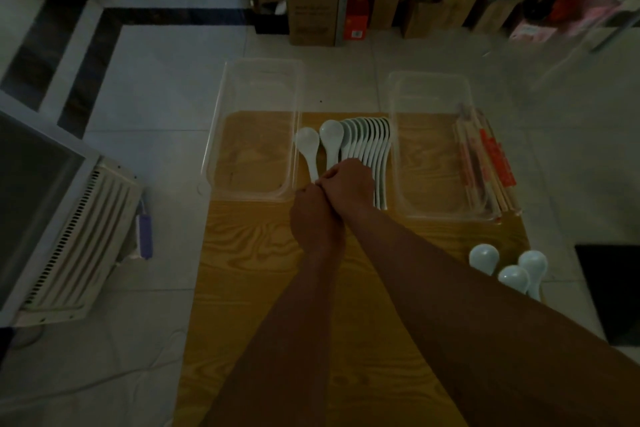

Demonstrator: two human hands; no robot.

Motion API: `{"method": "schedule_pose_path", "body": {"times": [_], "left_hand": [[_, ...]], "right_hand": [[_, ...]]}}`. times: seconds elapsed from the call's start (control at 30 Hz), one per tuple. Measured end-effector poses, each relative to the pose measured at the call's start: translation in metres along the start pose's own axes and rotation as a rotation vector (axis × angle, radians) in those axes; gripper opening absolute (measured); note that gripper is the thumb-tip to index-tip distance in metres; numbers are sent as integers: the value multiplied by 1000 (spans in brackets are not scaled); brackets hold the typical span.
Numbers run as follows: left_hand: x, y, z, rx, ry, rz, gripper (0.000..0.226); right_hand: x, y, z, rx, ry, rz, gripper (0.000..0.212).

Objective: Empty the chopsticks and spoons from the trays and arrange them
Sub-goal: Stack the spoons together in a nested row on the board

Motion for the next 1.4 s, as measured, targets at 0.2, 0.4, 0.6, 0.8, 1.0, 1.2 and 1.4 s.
{"method": "schedule_pose_path", "body": {"times": [0.2,0.4,0.6,0.8,1.0,1.2,1.4], "left_hand": [[-1,-10,5,15,32,-97,21],[-7,-14,4,36,35,-142,25],[-13,-17,-1,13,17,-152,21],[-12,-21,-2,-12,68,-22,19],[-11,-19,0,19,65,168,21],[-12,-15,-2,59,46,263,21],[-10,-11,0,83,23,275,21]], "right_hand": [[2,-1,1,13,69,2,10],[1,7,10,58,87,31,14],[6,13,25,126,62,110,17],[19,18,33,128,17,94,21],[23,28,40,107,-5,63,19],[24,32,44,83,-12,47,29],[25,30,47,75,-41,25,29]]}}
Point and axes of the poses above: each hand's wrist, its own z-axis away from the middle knuckle, its own y-axis out of the back of the hand, x = y × z, the point moved 9 cm from there along -z, towards the middle knuckle, and after that the axes turned 11 degrees about z, right-handed, at the moved point
